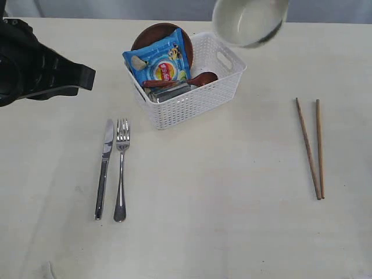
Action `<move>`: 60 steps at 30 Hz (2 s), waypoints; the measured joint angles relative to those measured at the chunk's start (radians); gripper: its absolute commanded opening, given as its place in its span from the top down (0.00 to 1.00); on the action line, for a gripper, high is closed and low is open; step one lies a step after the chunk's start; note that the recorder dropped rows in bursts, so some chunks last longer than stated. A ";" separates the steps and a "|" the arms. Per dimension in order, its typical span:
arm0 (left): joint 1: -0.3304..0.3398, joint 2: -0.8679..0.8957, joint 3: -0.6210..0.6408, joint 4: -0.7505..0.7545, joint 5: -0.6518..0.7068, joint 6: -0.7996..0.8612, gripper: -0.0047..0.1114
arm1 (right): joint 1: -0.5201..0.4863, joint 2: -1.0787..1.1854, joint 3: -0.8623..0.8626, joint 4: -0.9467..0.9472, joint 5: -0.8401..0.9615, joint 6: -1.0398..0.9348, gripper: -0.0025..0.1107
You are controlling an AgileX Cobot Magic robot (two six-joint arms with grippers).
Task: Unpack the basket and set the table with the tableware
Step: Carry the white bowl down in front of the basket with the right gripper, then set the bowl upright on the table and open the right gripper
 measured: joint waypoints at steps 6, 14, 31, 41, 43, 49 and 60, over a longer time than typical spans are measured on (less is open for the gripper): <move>0.000 0.000 0.000 0.000 0.000 0.000 0.96 | 0.000 -0.093 0.272 0.047 0.000 -0.050 0.95; 0.000 0.000 0.000 0.000 0.000 0.000 0.96 | 0.000 -0.114 0.524 0.360 -0.025 -0.323 0.98; 0.000 0.000 0.000 0.000 0.000 0.000 0.96 | 0.000 -0.033 0.721 0.772 -0.239 -0.754 0.98; 0.000 0.000 0.000 0.000 -0.004 0.000 0.96 | 0.047 0.011 0.729 0.802 -0.357 -0.806 0.98; 0.000 0.000 0.000 0.000 -0.004 0.000 0.96 | 0.067 0.017 0.729 0.802 -0.371 -0.806 0.98; 0.000 0.000 0.000 0.000 -0.004 0.000 0.96 | 0.077 0.045 0.729 0.804 -0.377 -0.806 0.95; 0.000 0.000 0.000 0.000 -0.004 0.000 0.96 | 0.077 0.052 0.729 0.771 -0.366 -0.790 0.50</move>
